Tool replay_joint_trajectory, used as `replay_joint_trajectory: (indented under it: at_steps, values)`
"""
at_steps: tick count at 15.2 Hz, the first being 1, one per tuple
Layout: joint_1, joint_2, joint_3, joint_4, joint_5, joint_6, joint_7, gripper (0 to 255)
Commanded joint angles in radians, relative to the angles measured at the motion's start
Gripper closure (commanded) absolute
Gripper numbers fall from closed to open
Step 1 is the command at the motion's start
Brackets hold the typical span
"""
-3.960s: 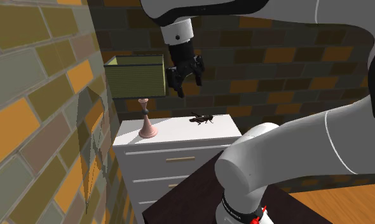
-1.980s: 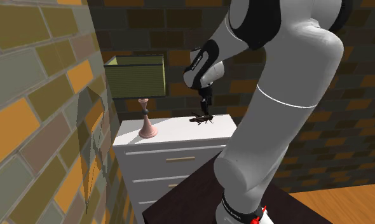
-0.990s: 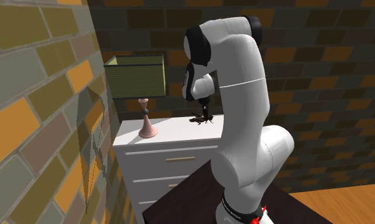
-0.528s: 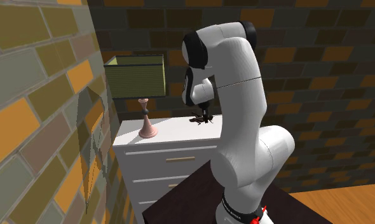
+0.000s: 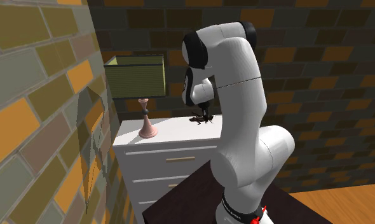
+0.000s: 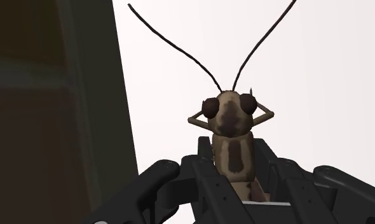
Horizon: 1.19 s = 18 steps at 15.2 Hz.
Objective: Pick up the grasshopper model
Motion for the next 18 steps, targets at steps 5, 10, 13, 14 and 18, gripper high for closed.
replay_joint_trajectory:
  at_steps: [5,10,13,14,18]
  values:
    - [0.013,-0.046,-0.015,-0.006,-0.014,-0.041,0.002,255]
    - [0.028,-0.102,-0.031,-0.007,-0.033,-0.094,0.004,255]
    - [0.036,-0.134,-0.040,-0.005,-0.045,-0.127,0.006,255]
    - [0.039,-0.145,-0.043,-0.004,-0.049,-0.138,0.007,255]
    - [0.044,-0.167,-0.048,-0.001,-0.057,-0.163,0.008,255]
